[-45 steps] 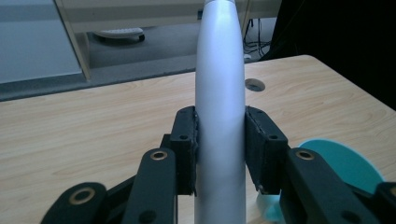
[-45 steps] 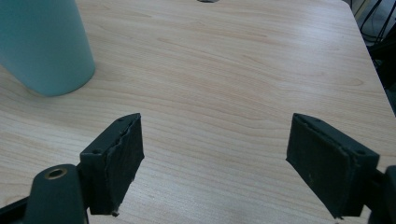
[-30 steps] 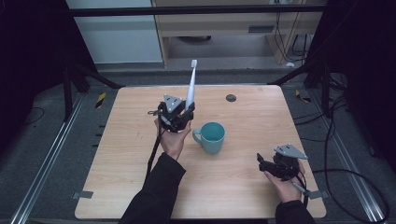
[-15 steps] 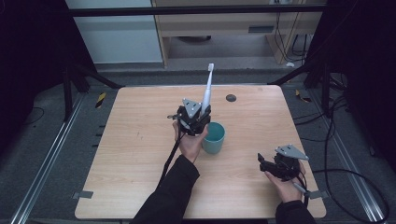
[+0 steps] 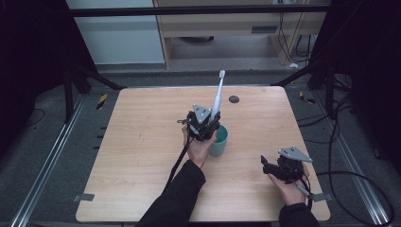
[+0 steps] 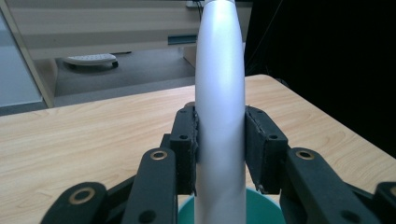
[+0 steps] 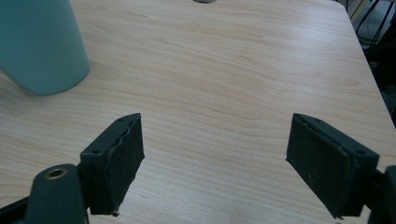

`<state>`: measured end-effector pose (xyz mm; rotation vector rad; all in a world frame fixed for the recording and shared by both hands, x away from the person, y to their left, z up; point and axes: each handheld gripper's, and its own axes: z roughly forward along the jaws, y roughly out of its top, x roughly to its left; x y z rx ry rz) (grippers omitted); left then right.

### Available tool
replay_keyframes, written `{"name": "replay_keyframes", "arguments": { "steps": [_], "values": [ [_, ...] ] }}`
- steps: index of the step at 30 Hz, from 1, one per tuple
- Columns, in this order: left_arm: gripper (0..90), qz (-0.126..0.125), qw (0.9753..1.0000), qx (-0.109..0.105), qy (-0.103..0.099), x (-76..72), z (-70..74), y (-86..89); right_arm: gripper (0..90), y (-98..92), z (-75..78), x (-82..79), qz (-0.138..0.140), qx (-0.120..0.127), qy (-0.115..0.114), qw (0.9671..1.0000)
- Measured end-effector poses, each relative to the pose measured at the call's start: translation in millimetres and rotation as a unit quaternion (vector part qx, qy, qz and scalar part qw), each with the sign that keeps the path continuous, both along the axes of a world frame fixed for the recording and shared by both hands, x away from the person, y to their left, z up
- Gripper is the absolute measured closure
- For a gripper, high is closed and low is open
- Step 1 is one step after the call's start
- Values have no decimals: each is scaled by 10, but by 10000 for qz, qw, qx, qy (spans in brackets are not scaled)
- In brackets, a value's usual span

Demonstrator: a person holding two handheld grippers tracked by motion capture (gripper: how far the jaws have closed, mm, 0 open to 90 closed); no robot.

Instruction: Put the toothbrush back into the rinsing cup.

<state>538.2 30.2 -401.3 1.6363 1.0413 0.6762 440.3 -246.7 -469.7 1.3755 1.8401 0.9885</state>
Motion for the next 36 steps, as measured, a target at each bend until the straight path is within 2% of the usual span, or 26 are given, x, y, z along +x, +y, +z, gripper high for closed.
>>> {"name": "replay_keyframes", "arguments": {
  "steps": [6, 16, 20, 22, 36],
  "values": [
    [659, 1, 9999, 115, 58, -25, -173, -34, 189, 5, -4, 2, 8, -9, 8, 10000],
    [658, 78, 9995, 283, 112, -58, -327, -103, 190, 9, -6, 2, 24, -35, 14, 10000],
    [658, 119, 9994, 330, 43, -76, -346, -122, 190, 7, -6, 4, 31, -33, 18, 10000],
    [657, 143, 9990, 427, -26, -86, -353, -130, 190, 8, -6, 4, 29, -26, 23, 10000],
    [656, 111, 9988, 484, 23, -103, -457, -123, 190, 11, -6, 4, 29, -22, 44, 10000]
  ]
}}
